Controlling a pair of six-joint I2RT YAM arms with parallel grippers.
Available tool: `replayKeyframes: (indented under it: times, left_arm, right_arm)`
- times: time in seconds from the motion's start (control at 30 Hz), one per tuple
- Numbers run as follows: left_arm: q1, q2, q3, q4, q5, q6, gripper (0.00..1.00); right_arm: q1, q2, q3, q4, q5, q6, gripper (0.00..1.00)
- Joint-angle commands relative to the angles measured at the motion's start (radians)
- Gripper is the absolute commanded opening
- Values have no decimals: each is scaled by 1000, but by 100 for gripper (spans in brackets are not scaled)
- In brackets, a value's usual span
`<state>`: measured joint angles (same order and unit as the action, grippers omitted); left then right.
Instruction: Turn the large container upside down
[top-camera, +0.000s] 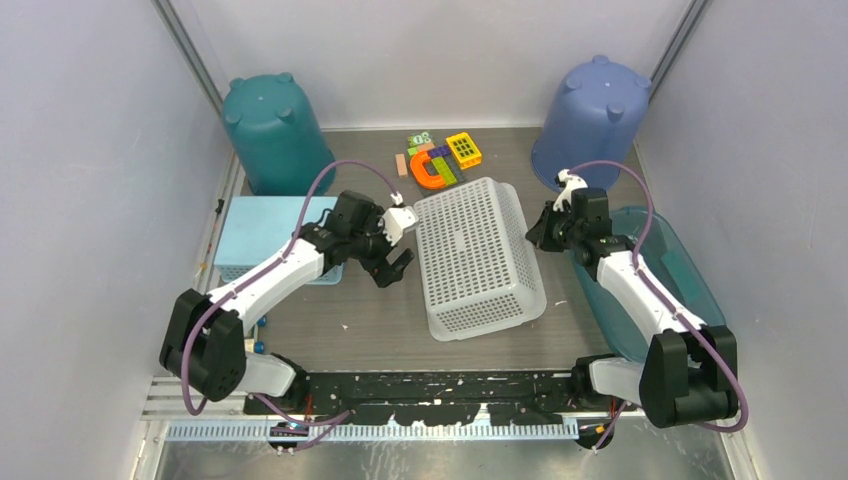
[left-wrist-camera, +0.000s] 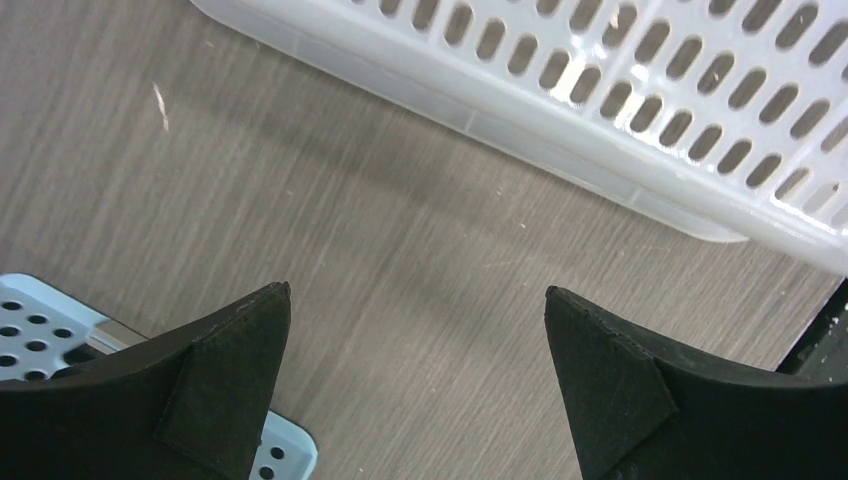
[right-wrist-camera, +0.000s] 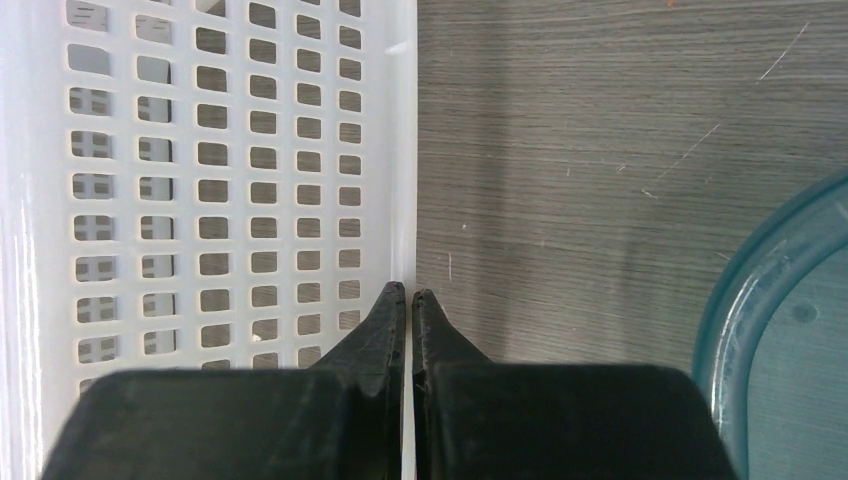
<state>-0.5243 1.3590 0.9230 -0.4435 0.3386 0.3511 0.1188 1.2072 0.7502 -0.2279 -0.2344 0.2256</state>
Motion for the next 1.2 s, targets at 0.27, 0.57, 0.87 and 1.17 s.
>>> replayKeyframes:
  times: [0.27, 0.57, 0.87, 1.17]
  left_arm:
    - [-19, 57, 78, 60, 18, -33, 99]
    - [-19, 42, 55, 79, 13, -57, 99]
    - [-18, 47, 42, 85, 6, -56, 99]
    - [-19, 48, 38, 87, 12, -62, 99]
  right_arm:
    - [-10, 4, -20, 106, -49, 20, 1]
    - [-9, 38, -37, 127, -65, 33, 1]
    - [-9, 82, -39, 134, -68, 29, 1]
    - [-9, 103, -42, 140, -72, 26, 1]
